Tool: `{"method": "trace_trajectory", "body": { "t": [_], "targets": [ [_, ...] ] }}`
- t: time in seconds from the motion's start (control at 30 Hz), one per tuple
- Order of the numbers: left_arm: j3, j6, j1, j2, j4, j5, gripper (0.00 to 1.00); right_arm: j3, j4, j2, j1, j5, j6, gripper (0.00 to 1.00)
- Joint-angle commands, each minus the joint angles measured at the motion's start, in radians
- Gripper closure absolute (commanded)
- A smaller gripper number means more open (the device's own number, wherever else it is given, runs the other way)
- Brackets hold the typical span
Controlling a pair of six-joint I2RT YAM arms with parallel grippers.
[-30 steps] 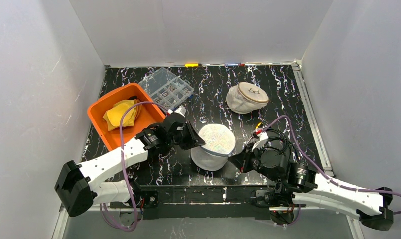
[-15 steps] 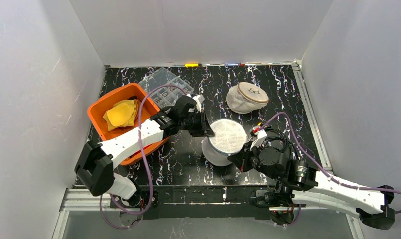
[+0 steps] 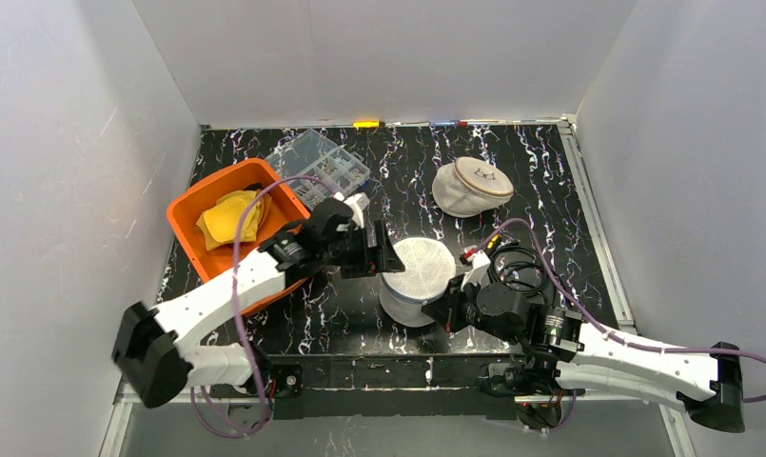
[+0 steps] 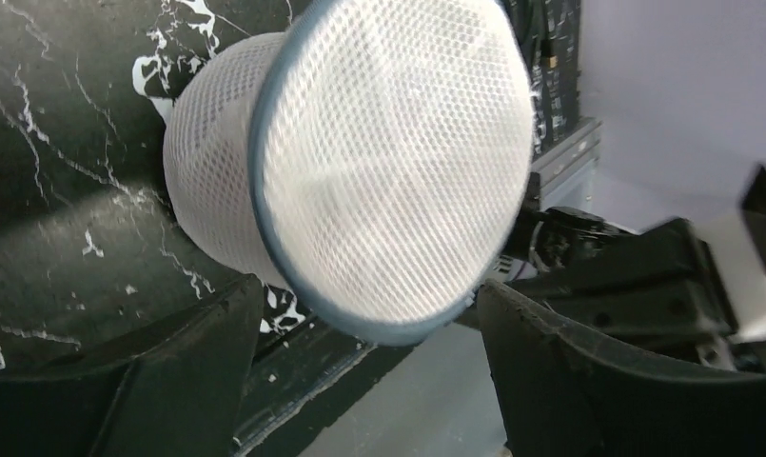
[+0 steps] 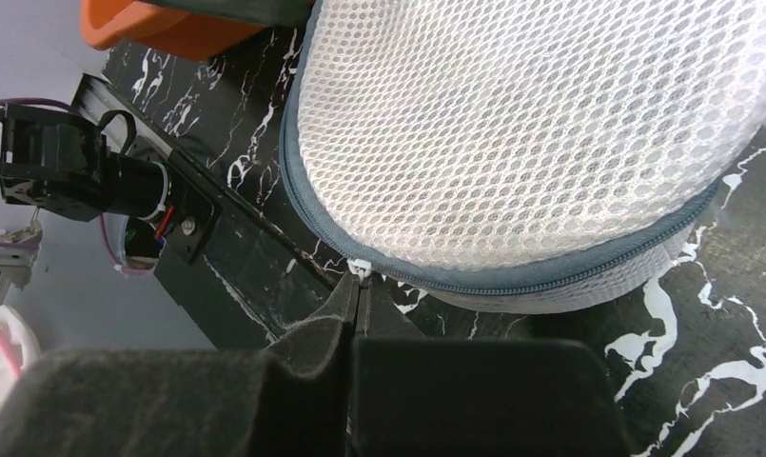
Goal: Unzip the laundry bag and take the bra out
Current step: Unzip the laundry bag at the center of the board.
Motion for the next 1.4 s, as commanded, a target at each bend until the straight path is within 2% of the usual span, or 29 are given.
{"method": "trace_trajectory", "body": {
  "t": [0.0, 0.17, 0.33, 0.53, 0.83, 1.2, 1.37],
  "targets": [
    [-0.087, -0.138, -0.004, -0.168, -0.074, -0.069, 0.18, 0.018, 0.109, 0.031, 0.003, -0.011, 0.010, 0.99],
    [-0.190, -0.297, -0.092, -0.243, 0.014, -0.147, 0.18, 0.025, 0.173, 0.082, 0.004, -0.028, 0.012, 0.99],
    [-0.135, -0.313, -0.134, -0.165, 0.015, -0.178, 0.18, 0.056, 0.219, 0.134, 0.003, -0.053, 0.016, 0.99],
    [-0.105, -0.339, -0.135, -0.107, 0.014, -0.237, 0.26, 0.086, 0.211, 0.128, 0.004, -0.062, 0.023, 0.99],
    [-0.066, -0.335, -0.135, -0.075, 0.019, -0.309, 0.51, 0.118, 0.118, 0.080, 0.004, -0.068, 0.015, 0.99],
    [-0.054, -0.312, -0.115, -0.062, 0.019, -0.316, 1.00, 0.115, -0.026, -0.009, 0.004, 0.004, 0.018, 0.99],
    [-0.059, -0.266, -0.064, -0.067, 0.045, -0.229, 1.00, 0.125, -0.142, -0.070, 0.003, 0.099, 0.020, 0.99]
  ]
}}
